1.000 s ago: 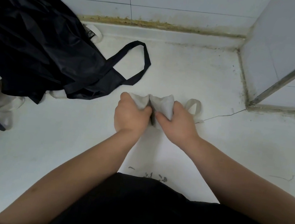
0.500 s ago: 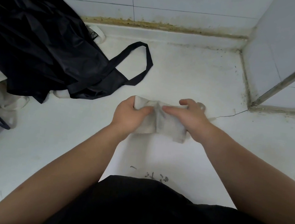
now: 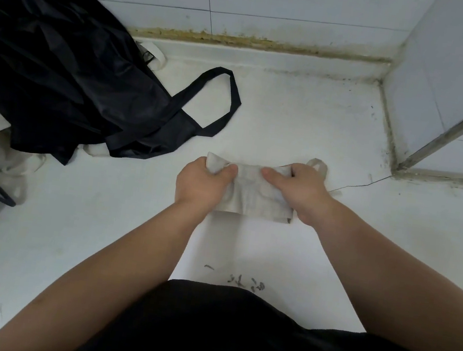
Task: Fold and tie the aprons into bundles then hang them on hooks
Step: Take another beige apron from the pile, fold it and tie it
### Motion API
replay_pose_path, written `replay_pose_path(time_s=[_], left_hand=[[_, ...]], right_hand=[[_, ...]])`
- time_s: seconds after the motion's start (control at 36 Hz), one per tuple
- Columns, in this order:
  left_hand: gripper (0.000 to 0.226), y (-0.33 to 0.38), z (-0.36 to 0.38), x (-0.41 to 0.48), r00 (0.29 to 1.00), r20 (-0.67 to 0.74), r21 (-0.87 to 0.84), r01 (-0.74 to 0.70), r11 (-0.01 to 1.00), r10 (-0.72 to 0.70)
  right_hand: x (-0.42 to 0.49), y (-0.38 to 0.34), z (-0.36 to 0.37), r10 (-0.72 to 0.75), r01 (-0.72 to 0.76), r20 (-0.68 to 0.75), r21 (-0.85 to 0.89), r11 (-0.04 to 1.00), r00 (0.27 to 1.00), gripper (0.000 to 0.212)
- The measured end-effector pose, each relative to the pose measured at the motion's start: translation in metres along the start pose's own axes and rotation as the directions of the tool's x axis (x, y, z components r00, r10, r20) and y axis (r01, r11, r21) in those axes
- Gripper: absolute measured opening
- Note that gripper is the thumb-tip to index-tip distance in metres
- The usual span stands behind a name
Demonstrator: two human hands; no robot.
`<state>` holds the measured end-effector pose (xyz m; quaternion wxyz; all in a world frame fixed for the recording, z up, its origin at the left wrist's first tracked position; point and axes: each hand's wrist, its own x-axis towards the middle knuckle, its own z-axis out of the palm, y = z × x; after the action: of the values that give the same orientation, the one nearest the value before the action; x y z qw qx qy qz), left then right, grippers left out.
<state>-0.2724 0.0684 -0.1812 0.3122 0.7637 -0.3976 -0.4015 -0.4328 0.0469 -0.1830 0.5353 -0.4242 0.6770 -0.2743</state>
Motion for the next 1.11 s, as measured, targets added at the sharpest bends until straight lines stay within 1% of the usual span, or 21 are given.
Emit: replay_pose_path(time_s=[0.06,0.08,0.14,0.17,0.22,0.28,0.36,0.44,0.53,0.58,0.64,0.72,0.81,0.83,0.86,0.89,0.92,0.94,1.0,1.06,1.11], left_hand=[[0.029,0.001,0.003,-0.001,0.996,-0.061,0.206,-0.046,0.978,0.059],[0.03,0.003,0.003,-0.002,0.996,-0.048,0.28,-0.059,0.958,0.075],[0.031,0.008,0.006,-0.003,0.996,0.045,0.378,-0.084,0.922,0.072],[0.031,0.01,0.008,-0.005,0.993,0.103,0.377,-0.097,0.921,0.063],[0.03,0.011,0.012,-0.008,0.983,0.177,0.288,-0.096,0.953,0.046],[0.032,0.01,0.011,-0.01,0.983,0.174,0.229,-0.098,0.969,0.059],[0.032,0.01,0.005,-0.012,0.981,0.165,0.219,-0.138,0.966,0.103],[0.028,0.014,0.001,-0.017,0.955,0.247,0.203,-0.216,0.955,0.163],[0.024,0.019,-0.001,-0.022,0.91,0.367,0.165,-0.267,0.949,0.192],[0.015,0.02,-0.004,-0.022,0.901,0.399,0.127,-0.239,0.963,0.171],[0.017,0.02,-0.007,-0.02,0.892,0.422,0.107,-0.226,0.968,0.162],[0.012,0.018,-0.01,-0.017,0.876,0.459,0.117,-0.227,0.967,0.15],[0.018,0.015,-0.01,-0.012,0.893,0.429,0.144,-0.219,0.965,0.139],[0.02,0.015,-0.01,-0.011,0.904,0.4,0.151,-0.226,0.962,0.149],[0.02,0.015,-0.01,-0.011,0.916,0.363,0.159,-0.24,0.958,0.169],[0.017,0.014,-0.009,-0.01,0.926,0.327,0.169,-0.255,0.952,0.19],[0.013,0.014,-0.009,-0.01,0.932,0.297,0.169,-0.263,0.95,0.205],[0.014,0.015,-0.008,-0.011,0.937,0.278,0.158,-0.26,0.953,0.21],[0.02,0.015,-0.008,-0.011,0.94,0.269,0.119,-0.248,0.961,0.21],[0.015,0.018,-0.011,-0.011,0.935,0.289,0.072,-0.237,0.969,0.207],[0.015,0.021,-0.016,-0.009,0.93,0.324,0.011,-0.188,0.982,0.174]], right_hand=[[-0.002,-0.002,0.0,0.002,0.003,0.047,-0.105,0.994,0.999,0.023],[-0.004,-0.003,0.001,-0.011,0.02,0.048,-0.176,0.984,0.999,0.022],[-0.006,-0.004,0.006,-0.091,0.082,-0.018,-0.304,0.949,0.996,0.022],[-0.007,-0.004,0.008,-0.13,0.101,-0.067,-0.332,0.938,0.989,0.022],[-0.01,-0.008,0.012,-0.145,0.101,-0.121,-0.312,0.945,0.982,0.022],[-0.013,-0.012,0.014,-0.121,0.101,-0.062,-0.258,0.961,0.991,0.017],[-0.019,-0.018,0.015,-0.1,0.121,0.115,-0.192,0.974,0.988,0.012],[-0.022,-0.022,0.011,-0.101,0.151,0.221,-0.218,0.964,0.97,0.014],[-0.021,-0.022,0.006,-0.094,0.15,0.252,-0.214,0.965,0.963,0.018],[-0.022,-0.022,0.003,-0.084,0.142,0.274,-0.198,0.97,0.958,0.02],[-0.022,-0.022,0.001,-0.077,0.132,0.28,-0.185,0.974,0.957,0.023],[-0.021,-0.018,0.001,-0.081,0.132,0.234,-0.209,0.969,0.969,0.024],[-0.02,-0.013,0.002,-0.136,0.193,0.205,-0.29,0.937,0.969,0.018],[-0.022,-0.014,0.003,-0.17,0.227,0.192,-0.333,0.915,0.967,0.009],[-0.022,-0.015,0.003,-0.201,0.25,0.163,-0.38,0.89,0.966,0.014],[-0.023,-0.016,0.003,-0.217,0.249,0.124,-0.413,0.876,0.968,0.031],[-0.024,-0.018,0.003,-0.233,0.249,0.089,-0.423,0.871,0.968,0.041],[-0.025,-0.019,0.003,-0.267,0.27,0.071,-0.44,0.856,0.961,0.042],[-0.026,-0.022,0.004,-0.311,0.32,0.104,-0.504,0.802,0.945,0.027],[-0.025,-0.027,0.002,-0.311,0.343,0.153,-0.534,0.773,0.938,0.011],[-0.023,-0.033,-0.003,-0.277,0.343,0.203,-0.52,0.782,0.939,0.012]])
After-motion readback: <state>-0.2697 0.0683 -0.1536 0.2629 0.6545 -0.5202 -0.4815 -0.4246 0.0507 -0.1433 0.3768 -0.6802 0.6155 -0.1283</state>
